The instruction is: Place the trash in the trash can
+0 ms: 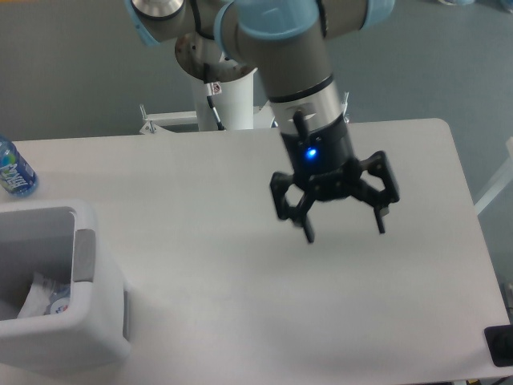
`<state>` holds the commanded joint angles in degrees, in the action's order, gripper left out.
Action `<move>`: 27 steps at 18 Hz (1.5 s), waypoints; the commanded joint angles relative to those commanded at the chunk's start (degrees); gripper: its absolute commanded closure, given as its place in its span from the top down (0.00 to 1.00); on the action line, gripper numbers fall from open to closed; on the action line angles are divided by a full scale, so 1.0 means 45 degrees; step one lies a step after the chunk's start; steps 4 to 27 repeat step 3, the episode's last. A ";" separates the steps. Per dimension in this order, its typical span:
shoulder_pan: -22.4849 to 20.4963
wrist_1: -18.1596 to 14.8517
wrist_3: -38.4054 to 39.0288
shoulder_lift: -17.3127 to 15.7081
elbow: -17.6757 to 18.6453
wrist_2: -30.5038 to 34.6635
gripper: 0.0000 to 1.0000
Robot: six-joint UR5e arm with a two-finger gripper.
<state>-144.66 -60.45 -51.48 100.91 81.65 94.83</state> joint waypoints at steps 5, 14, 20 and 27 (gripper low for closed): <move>-0.0353 -0.0571 -0.1216 -0.0411 0.0234 -0.0078 1.00; -0.0353 -0.0571 -0.1216 -0.0411 0.0234 -0.0078 1.00; -0.0353 -0.0571 -0.1216 -0.0411 0.0234 -0.0078 1.00; -0.0353 -0.0571 -0.1216 -0.0411 0.0234 -0.0078 1.00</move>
